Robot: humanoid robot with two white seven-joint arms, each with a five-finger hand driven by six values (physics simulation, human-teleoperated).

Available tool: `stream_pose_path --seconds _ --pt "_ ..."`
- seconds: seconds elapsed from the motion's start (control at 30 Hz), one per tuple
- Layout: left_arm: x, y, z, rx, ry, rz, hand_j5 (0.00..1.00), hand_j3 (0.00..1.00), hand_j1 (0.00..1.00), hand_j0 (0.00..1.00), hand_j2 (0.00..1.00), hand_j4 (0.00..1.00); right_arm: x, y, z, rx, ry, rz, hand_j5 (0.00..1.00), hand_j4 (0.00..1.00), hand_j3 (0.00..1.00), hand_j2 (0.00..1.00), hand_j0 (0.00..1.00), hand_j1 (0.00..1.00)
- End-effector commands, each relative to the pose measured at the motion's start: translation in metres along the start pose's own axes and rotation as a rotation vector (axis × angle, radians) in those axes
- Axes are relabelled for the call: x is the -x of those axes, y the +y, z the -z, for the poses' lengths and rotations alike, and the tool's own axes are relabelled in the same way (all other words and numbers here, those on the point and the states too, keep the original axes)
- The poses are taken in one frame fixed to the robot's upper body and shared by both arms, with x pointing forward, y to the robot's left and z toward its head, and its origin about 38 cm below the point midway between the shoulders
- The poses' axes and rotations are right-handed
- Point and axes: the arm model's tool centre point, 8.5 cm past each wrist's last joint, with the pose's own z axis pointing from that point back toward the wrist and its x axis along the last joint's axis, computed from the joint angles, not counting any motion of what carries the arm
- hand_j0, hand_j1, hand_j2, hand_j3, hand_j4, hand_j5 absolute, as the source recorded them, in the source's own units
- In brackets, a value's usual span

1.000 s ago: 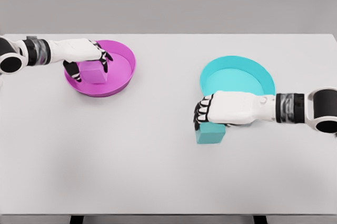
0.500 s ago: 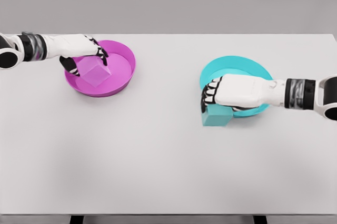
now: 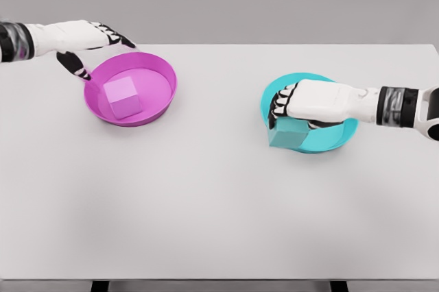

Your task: Place the blocks in the corresponding plates according to their colors

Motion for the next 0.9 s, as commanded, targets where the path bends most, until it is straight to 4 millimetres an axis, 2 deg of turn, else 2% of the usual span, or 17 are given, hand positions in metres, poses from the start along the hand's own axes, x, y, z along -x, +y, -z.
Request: stream_pose_path --seconds 0.0,0.03,0.1,0.17,0.2,0.23,0.3,0.37,0.4,0.57,0.87 --pt "0.017 0.002 -0.026 -0.039 0.029 -0.058 1.00 1.00 1.00 1.00 1.00 1.00 0.005 0.003 0.000 0.002 0.012 0.023 0.60 0.60 0.60 0.60 0.60 0.60" --pt "0.019 0.002 -0.030 -0.045 0.033 -0.068 1.00 1.00 1.00 1.00 1.00 1.00 0.007 0.004 0.000 0.002 0.015 0.026 0.60 0.60 0.60 0.60 0.60 0.60" --pt "0.033 -0.007 -0.054 -0.048 0.069 -0.102 1.00 1.00 1.00 1.00 1.00 1.00 0.016 0.004 -0.004 -0.002 0.042 0.034 0.60 0.60 0.60 0.60 0.60 0.60" --pt "0.039 -0.012 -0.063 -0.037 0.089 -0.105 1.00 1.00 1.00 1.00 1.00 1.00 0.020 0.002 -0.005 -0.001 0.052 0.034 0.60 0.60 0.60 0.60 0.60 0.60" --pt "0.049 -0.027 -0.081 -0.008 0.126 -0.118 1.00 1.00 1.00 1.00 1.00 1.00 0.026 -0.001 -0.008 0.000 0.067 0.032 0.60 0.60 0.60 0.60 0.60 0.60" --pt "0.050 -0.035 -0.084 0.004 0.130 -0.126 1.00 1.00 1.00 1.00 1.00 1.00 0.028 0.000 -0.008 0.000 0.072 0.036 0.60 0.60 0.60 0.60 0.60 0.60" --pt "0.050 -0.039 -0.085 0.006 0.133 -0.131 1.00 1.00 1.00 1.00 1.00 1.00 0.030 -0.001 -0.001 0.010 0.071 0.048 0.60 0.60 0.60 0.60 0.60 0.60" --pt "0.049 -0.060 -0.083 0.036 0.132 -0.156 1.00 1.00 1.00 1.00 1.00 1.00 0.037 0.001 0.000 0.008 0.085 0.062 0.60 0.60 0.60 0.60 0.60 0.60" --pt "0.049 -0.064 -0.082 0.043 0.132 -0.161 1.00 1.00 1.00 1.00 1.00 1.00 0.039 0.000 -0.001 0.009 0.090 0.062 0.60 0.60 0.60 0.60 0.60 0.60" --pt "0.047 -0.065 -0.078 0.043 0.123 -0.163 1.00 1.00 1.00 1.00 1.00 1.00 0.051 -0.001 -0.006 0.005 0.126 0.072 0.60 0.60 0.60 0.60 0.60 0.60" --pt "0.044 -0.077 -0.075 0.059 0.117 -0.180 1.00 1.00 1.00 1.00 1.00 1.00 0.064 0.002 0.000 0.011 0.151 0.108 0.60 0.60 0.60 0.60 0.60 0.60"
